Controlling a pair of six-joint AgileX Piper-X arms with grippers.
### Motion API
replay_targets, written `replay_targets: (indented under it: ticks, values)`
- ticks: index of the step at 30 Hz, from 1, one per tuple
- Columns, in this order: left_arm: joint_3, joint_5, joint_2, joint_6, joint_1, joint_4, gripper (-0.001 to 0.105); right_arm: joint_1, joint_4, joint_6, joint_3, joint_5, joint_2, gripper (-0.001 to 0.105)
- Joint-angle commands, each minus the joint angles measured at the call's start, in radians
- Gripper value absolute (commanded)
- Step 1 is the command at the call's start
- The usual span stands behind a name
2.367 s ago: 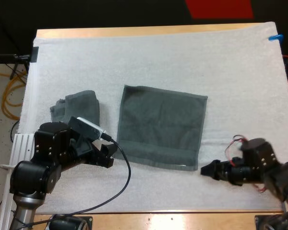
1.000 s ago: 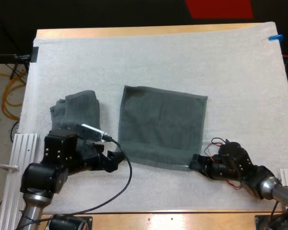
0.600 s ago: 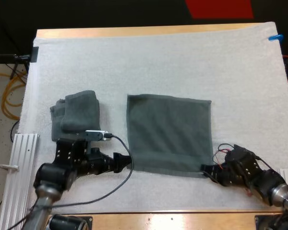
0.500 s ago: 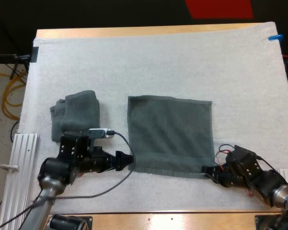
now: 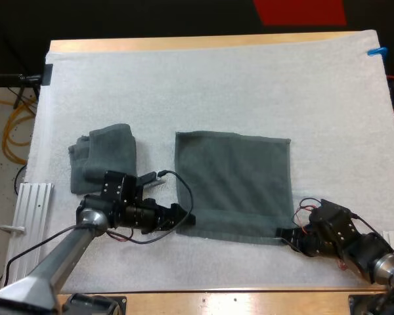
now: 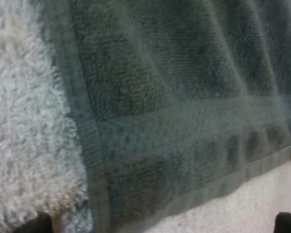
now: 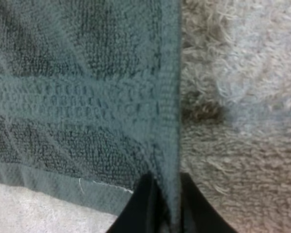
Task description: Pick towel from pile fold and stack
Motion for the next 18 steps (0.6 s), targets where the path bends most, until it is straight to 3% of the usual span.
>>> replay_targets:
  ticks: [1, 13, 15, 18]
  values:
    - [-0.001, 0.015, 0.012, -0.004, 0.001, -0.016, 0.084, 0.0, 0.017, -0.009, -0.008, 0.006, -0.007, 0.0]
    - [-0.014, 0.008, 0.114, -0.067, -0.162, -0.123, 0.081, 0.0, 0.017, -0.01, -0.008, 0.006, -0.007, 0.0]
    - [-0.014, 0.009, 0.114, -0.101, -0.168, -0.162, 0.075, 0.0, 0.017, -0.01, -0.008, 0.006, -0.007, 0.0]
    - [-0.016, 0.009, 0.114, -0.109, -0.168, -0.17, 0.056, 0.0, 0.017, -0.013, -0.008, 0.006, -0.007, 0.0]
